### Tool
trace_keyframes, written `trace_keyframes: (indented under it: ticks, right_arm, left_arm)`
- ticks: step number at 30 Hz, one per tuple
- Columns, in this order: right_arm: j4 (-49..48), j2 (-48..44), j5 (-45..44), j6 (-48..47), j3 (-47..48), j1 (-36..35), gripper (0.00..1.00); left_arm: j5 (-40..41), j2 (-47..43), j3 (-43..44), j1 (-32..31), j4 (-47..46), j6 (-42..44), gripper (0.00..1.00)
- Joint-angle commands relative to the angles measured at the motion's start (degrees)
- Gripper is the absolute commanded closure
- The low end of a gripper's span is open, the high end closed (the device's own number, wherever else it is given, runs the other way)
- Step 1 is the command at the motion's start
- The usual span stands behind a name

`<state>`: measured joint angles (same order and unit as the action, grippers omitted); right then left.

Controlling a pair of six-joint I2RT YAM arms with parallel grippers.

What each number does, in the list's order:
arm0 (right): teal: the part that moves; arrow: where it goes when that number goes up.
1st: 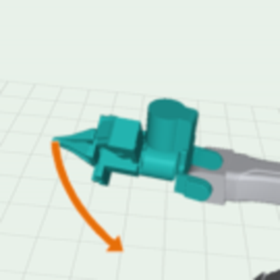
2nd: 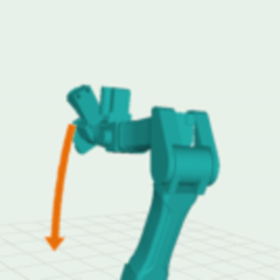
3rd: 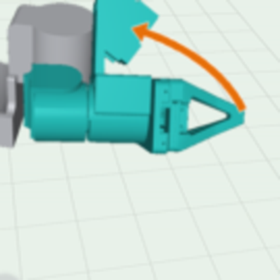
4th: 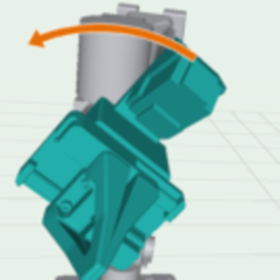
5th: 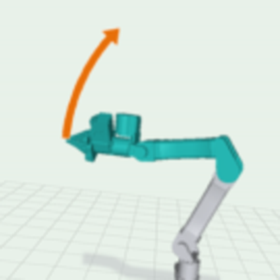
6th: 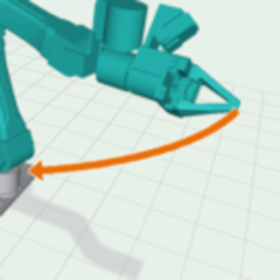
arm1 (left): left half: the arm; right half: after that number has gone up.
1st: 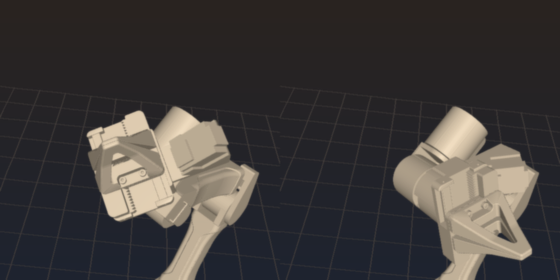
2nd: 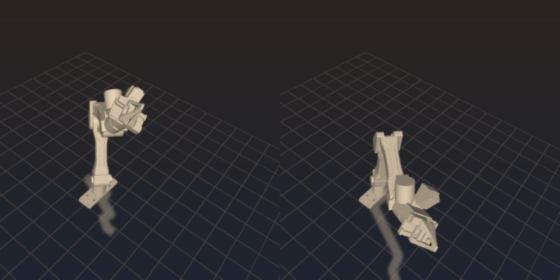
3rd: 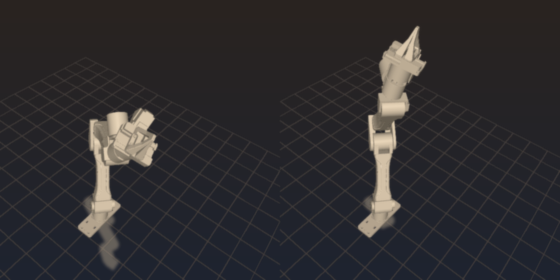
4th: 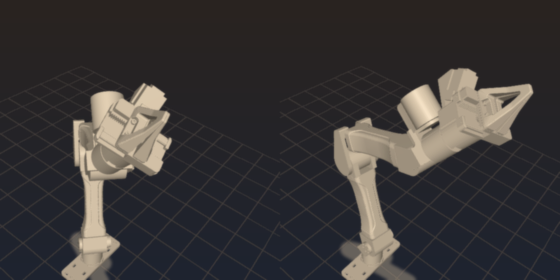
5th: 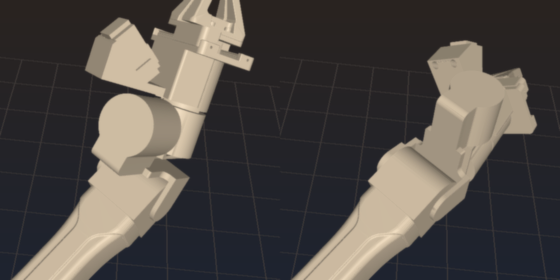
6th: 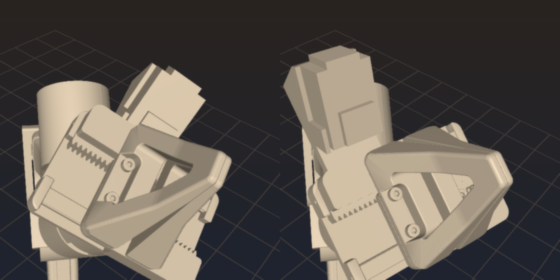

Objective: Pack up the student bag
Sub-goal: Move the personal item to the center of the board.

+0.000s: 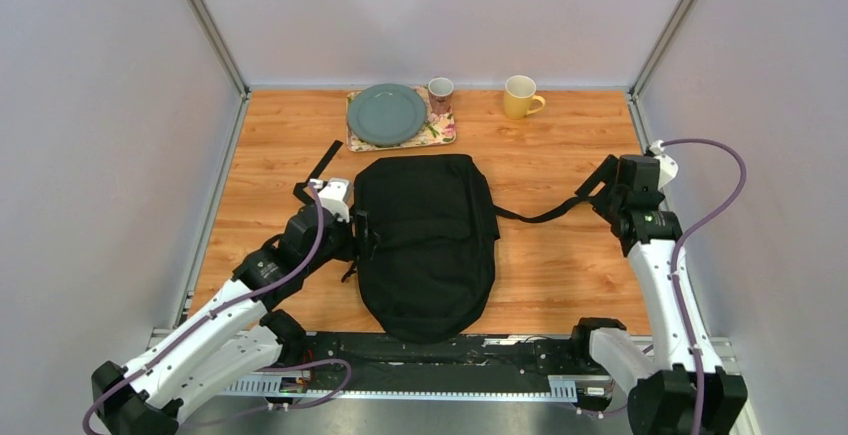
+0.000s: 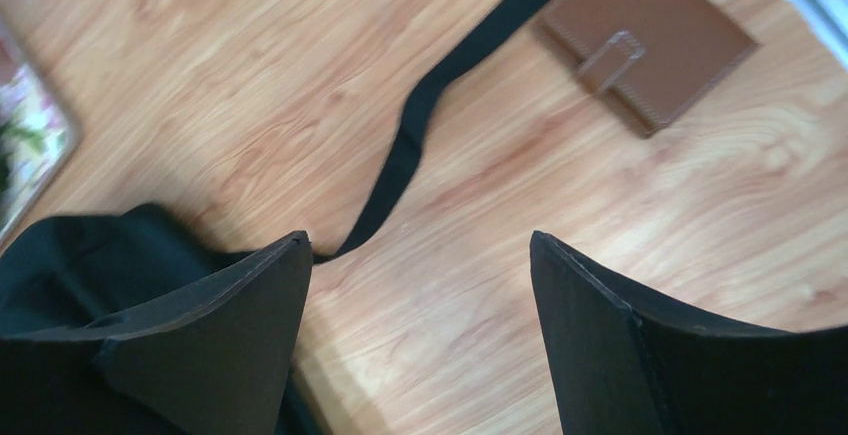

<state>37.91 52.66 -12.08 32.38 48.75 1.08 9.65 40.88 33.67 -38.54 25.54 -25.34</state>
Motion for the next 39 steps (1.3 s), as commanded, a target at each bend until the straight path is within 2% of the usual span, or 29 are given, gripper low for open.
trace_keyframes:
  ticks: [1, 7, 11, 16, 20, 22, 24, 31, 34, 39]
  right_arm:
    - [2.1, 3.9, 0.0, -4.5, 4.0, 6.9, 0.16]
    - [1.1, 7.9, -0.1, -4.3, 3.8, 13.6, 0.16]
    - [0.3, 11.1, -2.4, -4.3, 3.7, 15.2, 0.16]
    - [-2.7, 16.0, -7.7, -3.9, 2.3, 15.7, 0.16]
    - [-7.4, 20.7, -12.3, -1.5, 1.5, 17.5, 0.16]
    - [-7.2, 23.9, -10.3, -2.1, 4.4, 18.8, 0.16]
    - [-9.0, 25.6, -12.3, -3.5, 5.0, 18.9, 0.16]
    - [-13.0, 34.6, -9.7, -6.5, 9.2, 20.0, 0.17]
    - [-13.0, 38.6, -10.4, -7.7, 10.1, 20.0, 0.18]
    - [-9.8, 46.0, -1.3, -7.9, 12.3, 19.9, 0.20]
  left_arm:
    - [-8.8, -3.7, -0.4, 0.2, -4.3, -2.3, 0.22]
    - [-13.3, -5.3, 0.3, 0.2, -3.1, -0.6, 0.21]
    - [-15.7, -5.5, 0.4, 0.2, -2.2, 1.1, 0.21]
    - [-14.8, -5.3, -0.3, 0.2, -0.1, 5.8, 0.21]
    - [-11.9, -4.9, -1.4, 0.3, 2.9, 9.8, 0.20]
    - [-9.7, -5.3, -2.4, 0.2, 3.5, 11.6, 0.20]
    - [-7.3, -5.8, -2.8, 0.3, 4.1, 12.6, 0.20]
    - [-3.4, -12.6, -12.1, 0.2, -1.9, 8.9, 0.20]
    - [-1.8, -15.0, -12.2, 0.2, -1.4, 9.3, 0.20]
    - [3.7, -17.9, -12.2, 0.3, -0.4, 8.3, 0.19]
